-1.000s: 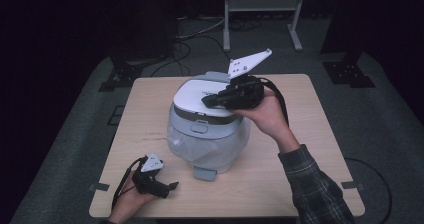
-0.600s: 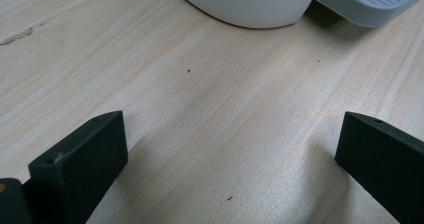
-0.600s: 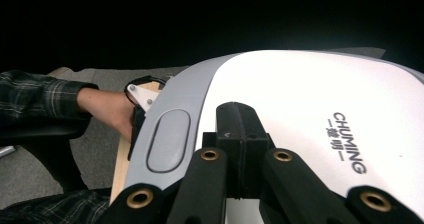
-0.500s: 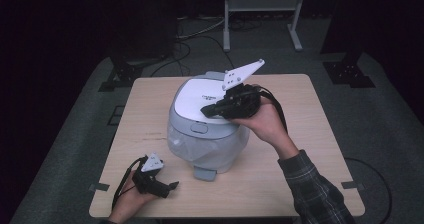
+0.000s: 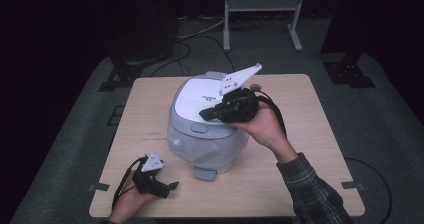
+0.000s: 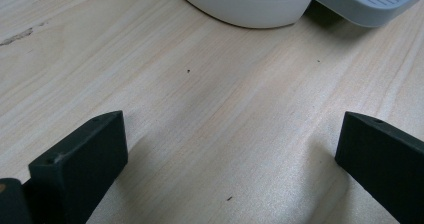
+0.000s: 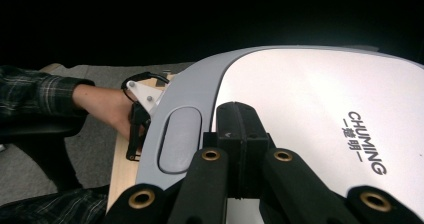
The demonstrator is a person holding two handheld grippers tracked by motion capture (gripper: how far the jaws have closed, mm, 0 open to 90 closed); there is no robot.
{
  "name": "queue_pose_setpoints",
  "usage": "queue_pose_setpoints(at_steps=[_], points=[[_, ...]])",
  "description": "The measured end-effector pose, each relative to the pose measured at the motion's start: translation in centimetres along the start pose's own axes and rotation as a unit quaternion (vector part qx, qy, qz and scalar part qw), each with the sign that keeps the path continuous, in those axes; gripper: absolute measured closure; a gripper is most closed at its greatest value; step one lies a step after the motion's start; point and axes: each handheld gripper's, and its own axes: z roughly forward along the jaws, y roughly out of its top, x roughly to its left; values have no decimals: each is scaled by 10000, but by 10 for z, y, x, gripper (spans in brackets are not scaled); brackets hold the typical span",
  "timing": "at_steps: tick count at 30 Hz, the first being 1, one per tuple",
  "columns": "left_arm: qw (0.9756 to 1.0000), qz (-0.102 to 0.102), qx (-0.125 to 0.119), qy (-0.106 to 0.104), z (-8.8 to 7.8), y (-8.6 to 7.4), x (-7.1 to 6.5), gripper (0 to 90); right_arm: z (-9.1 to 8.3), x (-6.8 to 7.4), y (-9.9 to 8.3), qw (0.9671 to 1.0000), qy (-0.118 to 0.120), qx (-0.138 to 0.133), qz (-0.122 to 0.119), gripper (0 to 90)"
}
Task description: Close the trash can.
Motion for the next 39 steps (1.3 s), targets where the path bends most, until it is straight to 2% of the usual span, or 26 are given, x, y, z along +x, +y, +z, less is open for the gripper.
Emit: queue_pose_setpoints(at_steps=[3, 6, 7, 8, 12, 14, 17, 21, 26, 34, 36, 39], points=[[10000, 1, 0, -1, 0, 0, 0, 0, -2, 1, 0, 10000, -38, -58, 24, 900], [10000, 0, -2, 2, 0, 0, 0, 0, -12, 3, -1, 9996, -107, -243, 40, 900], [10000, 0, -2, 1, 0, 0, 0, 0, -17, 3, -1, 9994, -158, -298, 35, 876], [10000, 0, 1, 2, 0, 0, 0, 0, -21, 3, -2, 9992, -199, -336, 67, 813], [10000, -6, 0, 3, 0, 0, 0, 0, -38, 1, -9, 9985, -399, -330, 181, 710], [10000, -6, 1, 2, 0, 0, 0, 0, -47, 2, -14, 9975, -556, -330, 279, 607], [10000, -5, 2, 0, 0, 0, 0, 0, -59, 3, -23, 9960, -730, -363, 363, 544], [10000, -6, 2, 1, 0, 0, 0, 0, -78, 6, -36, 9927, -1032, -438, 454, 436], [10000, -6, 3, 1, 0, 0, 0, 0, -97, 10, -57, 9867, -1442, -453, 595, 301], [10000, -6, 2, 1, 0, 0, 0, 0, -110, 10, -93, 9792, -1780, -323, 916, 129], [10000, -5, 3, 0, 0, 0, 0, 0, -111, 10, -102, 9784, -1797, -294, 983, 112], [10000, -9, 2, 1, 0, 0, 0, 0, -109, 12, -117, 9756, -1905, -193, 1073, 31]])
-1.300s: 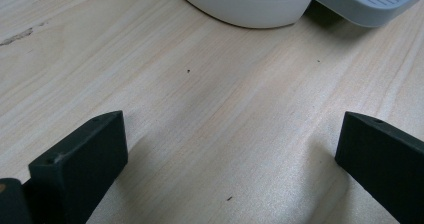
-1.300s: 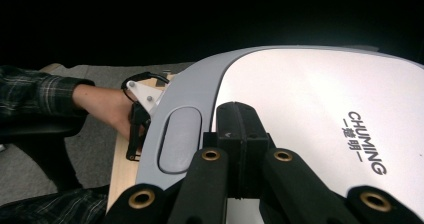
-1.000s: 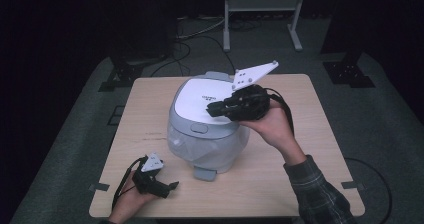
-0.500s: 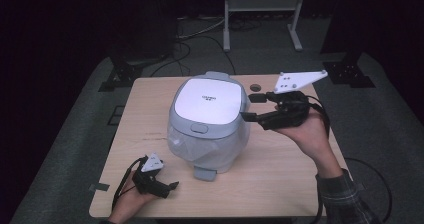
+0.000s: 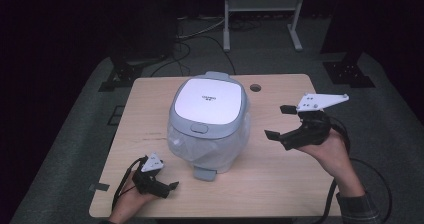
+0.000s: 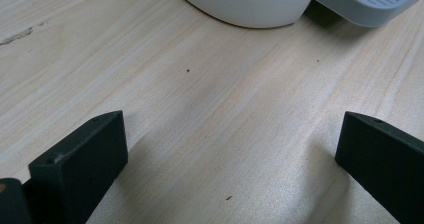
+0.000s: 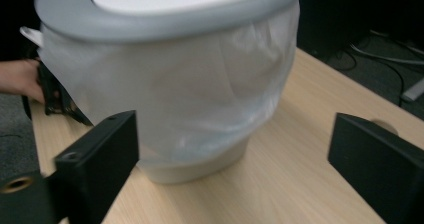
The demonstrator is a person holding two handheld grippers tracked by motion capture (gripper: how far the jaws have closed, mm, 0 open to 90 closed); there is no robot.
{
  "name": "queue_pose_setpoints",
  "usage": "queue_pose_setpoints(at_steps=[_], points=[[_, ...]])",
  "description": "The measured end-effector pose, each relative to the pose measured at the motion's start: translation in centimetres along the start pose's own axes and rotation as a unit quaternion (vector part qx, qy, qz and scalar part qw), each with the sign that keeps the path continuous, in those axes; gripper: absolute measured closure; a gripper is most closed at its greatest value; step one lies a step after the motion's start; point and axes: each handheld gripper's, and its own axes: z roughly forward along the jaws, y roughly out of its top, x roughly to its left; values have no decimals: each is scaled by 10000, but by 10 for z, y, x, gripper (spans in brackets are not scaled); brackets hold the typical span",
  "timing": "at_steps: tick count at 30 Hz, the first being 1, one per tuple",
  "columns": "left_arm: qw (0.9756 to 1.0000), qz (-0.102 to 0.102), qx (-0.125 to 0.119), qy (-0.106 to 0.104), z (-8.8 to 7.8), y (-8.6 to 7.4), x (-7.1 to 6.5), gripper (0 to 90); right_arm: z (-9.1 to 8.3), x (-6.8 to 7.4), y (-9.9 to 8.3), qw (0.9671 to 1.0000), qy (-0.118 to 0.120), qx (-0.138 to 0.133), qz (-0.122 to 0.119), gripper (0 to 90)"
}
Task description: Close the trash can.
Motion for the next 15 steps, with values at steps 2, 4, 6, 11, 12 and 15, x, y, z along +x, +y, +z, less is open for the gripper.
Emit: queue_pose_setpoints(at_steps=[2, 4, 6, 11, 12, 15], points=[[10000, 3, 0, -1, 0, 0, 0, 0, 1, 0, -12, 9999, -98, 76, 53, 9], [10000, 3, 0, -1, 0, 0, 0, 0, 3, 0, -23, 9996, -220, 161, 81, 3], [10000, 2, 1, 1, 0, 0, 0, 0, 4, 0, -35, 9992, -292, 237, 135, 0], [10000, 4, 7, -2, 0, 0, 0, 0, 8, 0, -58, 9988, -347, 290, 204, 0], [10000, 3, 8, -1, 0, 0, 0, 0, 9, 1, -61, 9986, -354, 311, 219, 0], [10000, 2, 8, -3, 0, 0, 0, 0, 14, 2, -77, 9981, -373, 429, 249, 0]])
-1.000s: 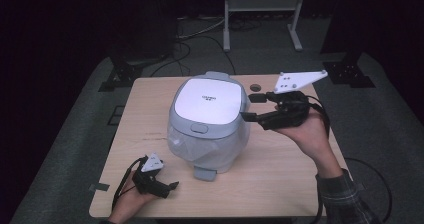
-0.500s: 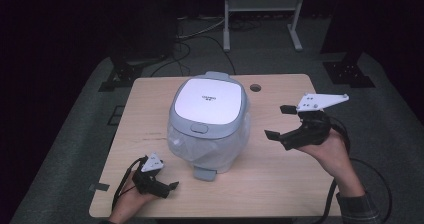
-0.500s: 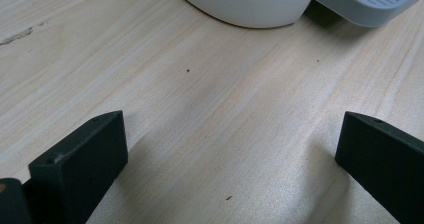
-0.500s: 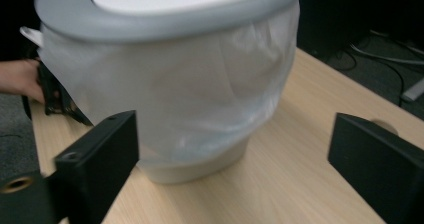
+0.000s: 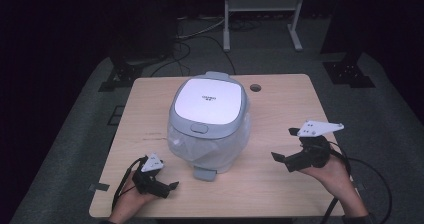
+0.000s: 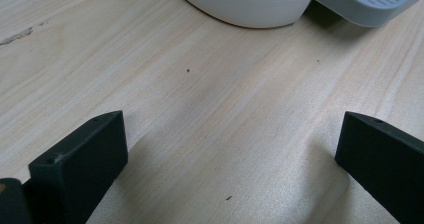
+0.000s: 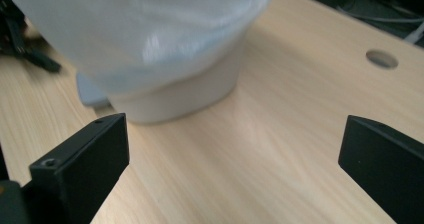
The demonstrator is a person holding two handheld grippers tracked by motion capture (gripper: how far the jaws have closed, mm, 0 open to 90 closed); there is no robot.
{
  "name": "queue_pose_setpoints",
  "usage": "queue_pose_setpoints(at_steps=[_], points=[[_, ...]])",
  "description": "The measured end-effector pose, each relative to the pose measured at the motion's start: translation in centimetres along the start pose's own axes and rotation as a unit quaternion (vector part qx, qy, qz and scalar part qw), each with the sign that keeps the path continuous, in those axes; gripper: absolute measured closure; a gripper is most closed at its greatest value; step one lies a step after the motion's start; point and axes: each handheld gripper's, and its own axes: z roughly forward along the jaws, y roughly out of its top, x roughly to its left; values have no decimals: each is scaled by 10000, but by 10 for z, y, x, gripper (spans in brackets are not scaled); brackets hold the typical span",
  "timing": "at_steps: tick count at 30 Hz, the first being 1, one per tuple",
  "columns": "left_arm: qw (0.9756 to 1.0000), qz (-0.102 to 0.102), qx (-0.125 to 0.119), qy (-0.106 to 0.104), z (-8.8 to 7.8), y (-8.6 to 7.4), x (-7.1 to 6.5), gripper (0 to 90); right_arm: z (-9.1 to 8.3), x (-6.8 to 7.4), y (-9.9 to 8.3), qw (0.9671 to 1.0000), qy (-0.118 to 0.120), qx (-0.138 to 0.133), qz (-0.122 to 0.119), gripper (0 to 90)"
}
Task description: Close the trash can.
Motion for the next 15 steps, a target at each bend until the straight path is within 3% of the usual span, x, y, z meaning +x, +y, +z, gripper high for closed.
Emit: queue_pose_setpoints(at_steps=[15], points=[[10000, -5, -9, 3, 0, 0, 0, 0, 19, -4, -66, 9984, -183, 505, 201, 0]])
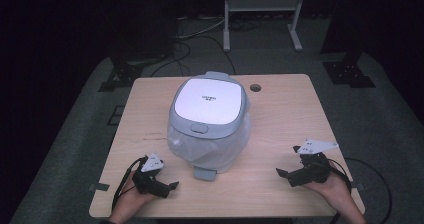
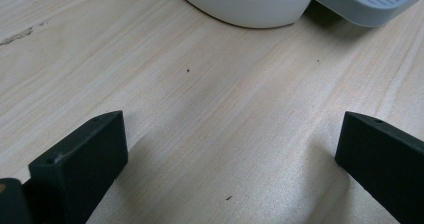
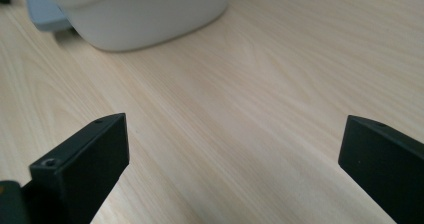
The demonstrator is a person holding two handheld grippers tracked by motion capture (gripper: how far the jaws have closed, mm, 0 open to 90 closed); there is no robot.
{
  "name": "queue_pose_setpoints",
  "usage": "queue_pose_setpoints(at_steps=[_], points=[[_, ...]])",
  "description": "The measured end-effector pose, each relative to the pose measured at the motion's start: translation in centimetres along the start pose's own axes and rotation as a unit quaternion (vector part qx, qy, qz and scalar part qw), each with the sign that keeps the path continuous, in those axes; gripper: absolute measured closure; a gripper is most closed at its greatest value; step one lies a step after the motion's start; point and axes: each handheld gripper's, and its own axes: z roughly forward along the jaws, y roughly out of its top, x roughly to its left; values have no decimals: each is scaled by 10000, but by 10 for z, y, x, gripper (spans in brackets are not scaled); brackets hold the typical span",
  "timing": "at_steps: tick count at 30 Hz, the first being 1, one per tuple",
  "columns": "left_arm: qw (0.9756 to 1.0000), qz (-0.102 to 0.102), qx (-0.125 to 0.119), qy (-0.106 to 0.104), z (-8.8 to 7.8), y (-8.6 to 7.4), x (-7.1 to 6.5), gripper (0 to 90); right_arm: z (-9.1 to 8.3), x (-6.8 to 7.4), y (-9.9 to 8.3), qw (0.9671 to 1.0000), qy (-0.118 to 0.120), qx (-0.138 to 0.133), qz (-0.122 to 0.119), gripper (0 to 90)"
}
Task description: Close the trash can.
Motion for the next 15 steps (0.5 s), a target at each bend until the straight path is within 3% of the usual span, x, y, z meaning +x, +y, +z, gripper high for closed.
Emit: queue_pose_setpoints(at_steps=[8, 15], points=[[10000, -2, -1, -1, 0, 0, 0, 0, 11, -4, -30, 9997, -42, 206, 118, 0], [10000, -1, -1, -1, 0, 0, 0, 0, 20, -12, -45, 9983, -144, 499, 277, 0]])
